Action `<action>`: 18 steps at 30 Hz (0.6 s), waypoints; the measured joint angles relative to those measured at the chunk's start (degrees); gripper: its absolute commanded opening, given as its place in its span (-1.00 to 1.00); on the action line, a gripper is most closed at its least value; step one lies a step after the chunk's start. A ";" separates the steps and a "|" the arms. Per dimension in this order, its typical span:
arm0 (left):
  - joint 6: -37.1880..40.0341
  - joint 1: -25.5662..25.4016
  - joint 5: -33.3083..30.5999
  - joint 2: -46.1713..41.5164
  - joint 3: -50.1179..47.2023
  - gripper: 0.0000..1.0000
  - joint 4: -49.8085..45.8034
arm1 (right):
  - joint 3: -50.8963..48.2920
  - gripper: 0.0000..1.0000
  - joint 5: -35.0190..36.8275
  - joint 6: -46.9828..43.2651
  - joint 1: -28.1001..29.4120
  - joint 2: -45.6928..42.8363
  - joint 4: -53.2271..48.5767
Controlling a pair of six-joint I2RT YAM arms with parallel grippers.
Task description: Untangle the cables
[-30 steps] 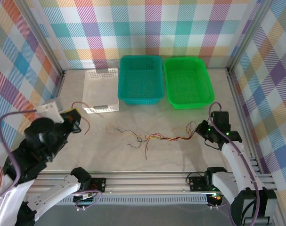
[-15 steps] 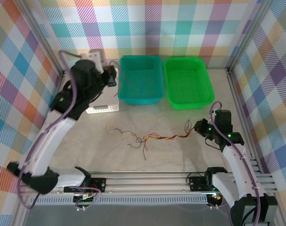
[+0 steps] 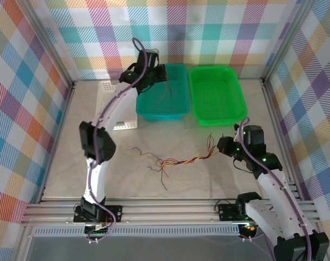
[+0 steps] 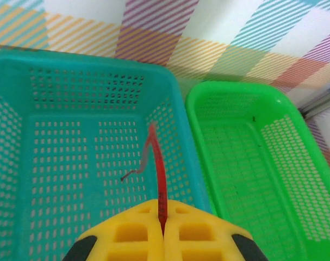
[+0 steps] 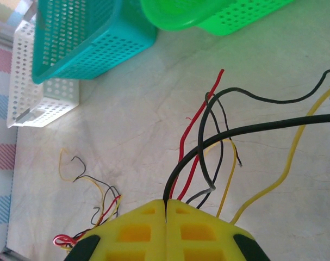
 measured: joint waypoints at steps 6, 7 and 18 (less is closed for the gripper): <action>-0.37 0.09 -0.22 12.02 8.20 -0.65 -5.07 | 1.60 -1.00 1.60 -0.09 2.58 -1.64 -1.05; -0.61 0.13 -0.33 12.98 8.20 -0.59 -5.92 | 1.68 -1.00 1.84 -0.13 2.71 -1.86 -1.31; -0.70 1.60 -0.35 14.51 8.70 0.51 -10.05 | 1.95 -1.00 3.37 -0.46 3.45 -1.92 -2.32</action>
